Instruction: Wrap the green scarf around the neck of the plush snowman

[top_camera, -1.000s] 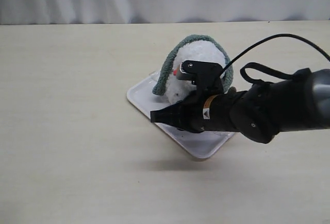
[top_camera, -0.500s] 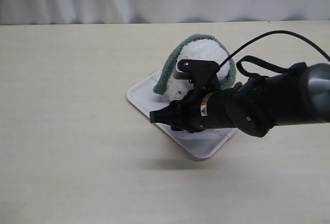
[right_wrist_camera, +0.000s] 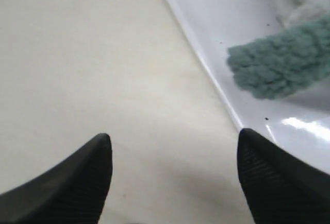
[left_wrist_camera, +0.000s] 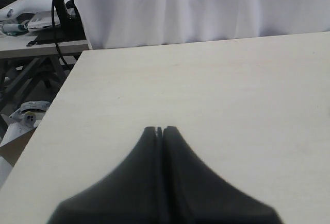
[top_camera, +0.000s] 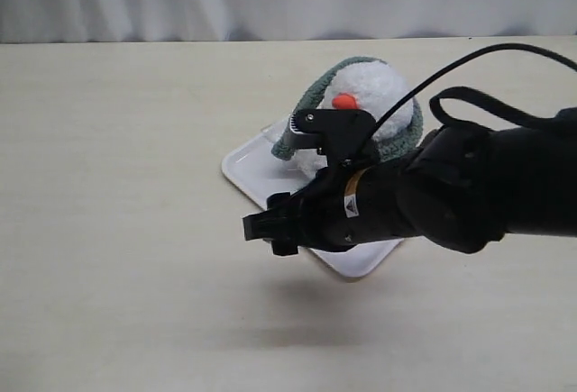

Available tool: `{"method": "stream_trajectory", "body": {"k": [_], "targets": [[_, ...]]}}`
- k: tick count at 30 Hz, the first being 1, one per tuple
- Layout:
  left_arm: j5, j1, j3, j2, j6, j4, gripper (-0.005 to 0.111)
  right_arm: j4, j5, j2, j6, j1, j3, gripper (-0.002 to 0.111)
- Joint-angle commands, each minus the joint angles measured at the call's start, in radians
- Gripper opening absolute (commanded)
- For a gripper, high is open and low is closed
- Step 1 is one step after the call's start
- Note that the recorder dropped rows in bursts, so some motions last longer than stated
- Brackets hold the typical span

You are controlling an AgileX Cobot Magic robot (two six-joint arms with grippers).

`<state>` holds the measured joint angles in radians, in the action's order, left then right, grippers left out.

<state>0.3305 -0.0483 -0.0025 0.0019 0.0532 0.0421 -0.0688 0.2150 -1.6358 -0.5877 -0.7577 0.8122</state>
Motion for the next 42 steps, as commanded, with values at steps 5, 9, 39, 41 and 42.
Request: {"method": "stream_trajectory", "body": {"k": [5,9,39,41,42], "targets": [[-0.008,-0.004,0.003,-0.002,-0.002,-0.001,0.0,0.013,0.033,0.203,0.077,-0.146,0.038,0.062],[-0.008,-0.004,0.003,-0.002,-0.002,-0.001,0.0,-0.182,0.341,0.193,0.087,-0.149,0.301,0.041],[-0.008,-0.004,0.003,-0.002,-0.002,-0.001,0.0,-0.739,0.637,-0.311,0.186,0.104,0.827,0.004],[-0.008,-0.004,0.003,-0.002,-0.002,-0.001,0.0,-0.739,0.595,-0.334,0.111,0.124,0.827,0.004],[-0.008,-0.004,0.003,-0.002,-0.002,-0.001,0.0,-0.739,0.579,-0.345,0.07,0.136,0.827,0.004]]}}
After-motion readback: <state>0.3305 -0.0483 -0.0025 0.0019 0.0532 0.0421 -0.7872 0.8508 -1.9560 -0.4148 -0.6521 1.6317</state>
